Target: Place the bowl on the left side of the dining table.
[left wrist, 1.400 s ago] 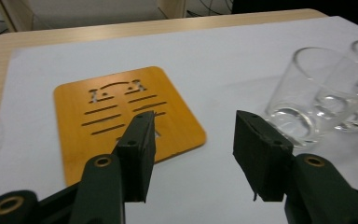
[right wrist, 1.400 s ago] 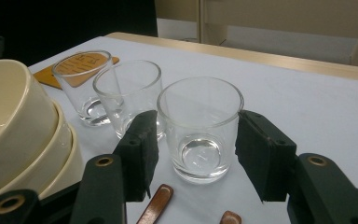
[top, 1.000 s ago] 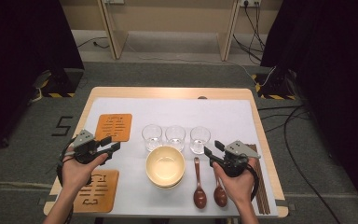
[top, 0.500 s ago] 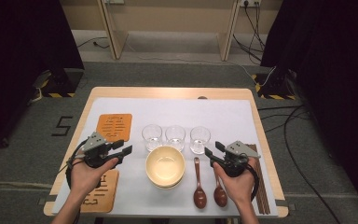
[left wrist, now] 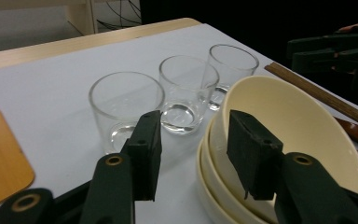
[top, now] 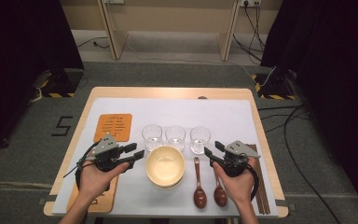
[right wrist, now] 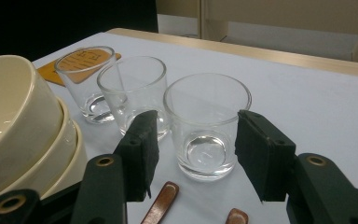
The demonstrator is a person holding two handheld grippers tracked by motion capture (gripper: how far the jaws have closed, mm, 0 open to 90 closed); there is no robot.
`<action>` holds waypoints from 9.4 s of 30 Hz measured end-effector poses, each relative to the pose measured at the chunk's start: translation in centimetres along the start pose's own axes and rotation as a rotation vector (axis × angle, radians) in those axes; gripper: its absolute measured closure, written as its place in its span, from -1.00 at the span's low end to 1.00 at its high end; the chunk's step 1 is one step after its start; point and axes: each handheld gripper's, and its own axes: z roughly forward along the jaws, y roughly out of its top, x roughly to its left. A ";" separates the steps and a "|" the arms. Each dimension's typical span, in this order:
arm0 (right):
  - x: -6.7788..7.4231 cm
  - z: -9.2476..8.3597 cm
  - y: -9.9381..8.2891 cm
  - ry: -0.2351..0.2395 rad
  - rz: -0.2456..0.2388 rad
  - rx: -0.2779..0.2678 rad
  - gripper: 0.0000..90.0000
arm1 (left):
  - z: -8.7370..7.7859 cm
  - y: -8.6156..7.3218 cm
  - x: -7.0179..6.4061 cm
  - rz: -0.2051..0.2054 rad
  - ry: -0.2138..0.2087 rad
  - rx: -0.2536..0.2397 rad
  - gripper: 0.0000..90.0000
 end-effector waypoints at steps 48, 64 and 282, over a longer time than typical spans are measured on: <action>-0.1 0.2 -0.2 0.011 0.009 0.015 0.10 | 5.1 0.5 -2.7 0.195 0.042 0.150 0.83; -0.1 0.3 -0.3 0.012 0.015 0.020 0.10 | 5.1 0.6 -2.6 0.206 0.030 0.147 0.82; -0.4 0.3 -0.5 0.011 0.026 0.004 0.11 | 0.2 3.1 15.8 0.034 0.448 -0.004 0.84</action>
